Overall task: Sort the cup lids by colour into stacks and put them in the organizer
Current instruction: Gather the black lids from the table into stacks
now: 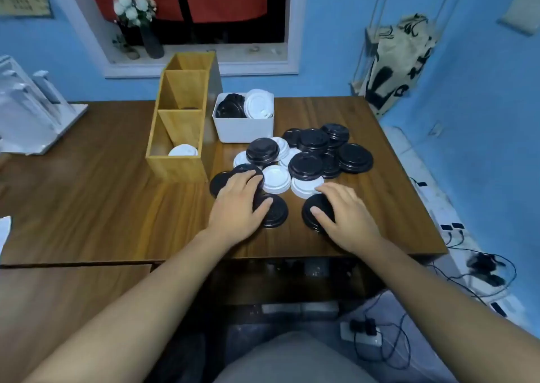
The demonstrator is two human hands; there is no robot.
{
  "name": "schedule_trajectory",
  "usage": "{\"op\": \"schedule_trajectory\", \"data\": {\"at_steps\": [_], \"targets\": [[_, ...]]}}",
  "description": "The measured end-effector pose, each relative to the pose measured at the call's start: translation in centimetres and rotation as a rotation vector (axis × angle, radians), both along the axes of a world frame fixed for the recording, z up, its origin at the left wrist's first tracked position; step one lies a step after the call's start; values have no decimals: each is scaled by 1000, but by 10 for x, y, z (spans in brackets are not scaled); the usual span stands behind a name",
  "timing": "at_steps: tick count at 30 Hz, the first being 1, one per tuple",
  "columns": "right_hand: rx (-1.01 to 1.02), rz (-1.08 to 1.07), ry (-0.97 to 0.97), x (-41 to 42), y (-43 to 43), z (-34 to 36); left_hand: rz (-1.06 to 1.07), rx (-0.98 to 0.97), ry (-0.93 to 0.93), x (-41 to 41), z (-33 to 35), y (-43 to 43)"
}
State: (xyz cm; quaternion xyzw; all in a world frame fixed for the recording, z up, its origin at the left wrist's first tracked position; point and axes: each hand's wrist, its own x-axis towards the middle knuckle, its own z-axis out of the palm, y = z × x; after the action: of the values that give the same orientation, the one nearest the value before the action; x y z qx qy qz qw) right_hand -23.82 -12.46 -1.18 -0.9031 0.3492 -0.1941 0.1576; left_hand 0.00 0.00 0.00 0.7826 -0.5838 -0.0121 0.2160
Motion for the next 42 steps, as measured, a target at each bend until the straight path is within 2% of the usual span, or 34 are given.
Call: {"op": "schedule_trajectory", "data": {"at_steps": [3,8,10,15,17,22,30,34,39,42], "targets": [[-23,-11,109,6,-2,-3,-76,-8,-137,-9,-9,-1],[39,-6,147,9,2,-11,-118,139,-169,-17,-26,0],[111,-33,57,13,3,-8,-102,136,-104,-17,-31,-2],[271,-43,-194,35,16,1,-75,46,215,-17,-33,-3],[339,-39,-245,45,20,5,-67,33,276,-18,-29,-4],[455,-38,-254,63,27,11,-129,-51,352,-19,-18,-1],[840,-2,-463,66,31,12,-274,-100,390,-12,-8,11],[1012,14,-484,68,36,23,-292,-112,426,-8,-7,12],[1203,-23,-539,72,40,25,-238,-118,575,-11,-13,16],[1268,-36,-577,76,44,25,-288,-143,532,-15,-23,18]]}}
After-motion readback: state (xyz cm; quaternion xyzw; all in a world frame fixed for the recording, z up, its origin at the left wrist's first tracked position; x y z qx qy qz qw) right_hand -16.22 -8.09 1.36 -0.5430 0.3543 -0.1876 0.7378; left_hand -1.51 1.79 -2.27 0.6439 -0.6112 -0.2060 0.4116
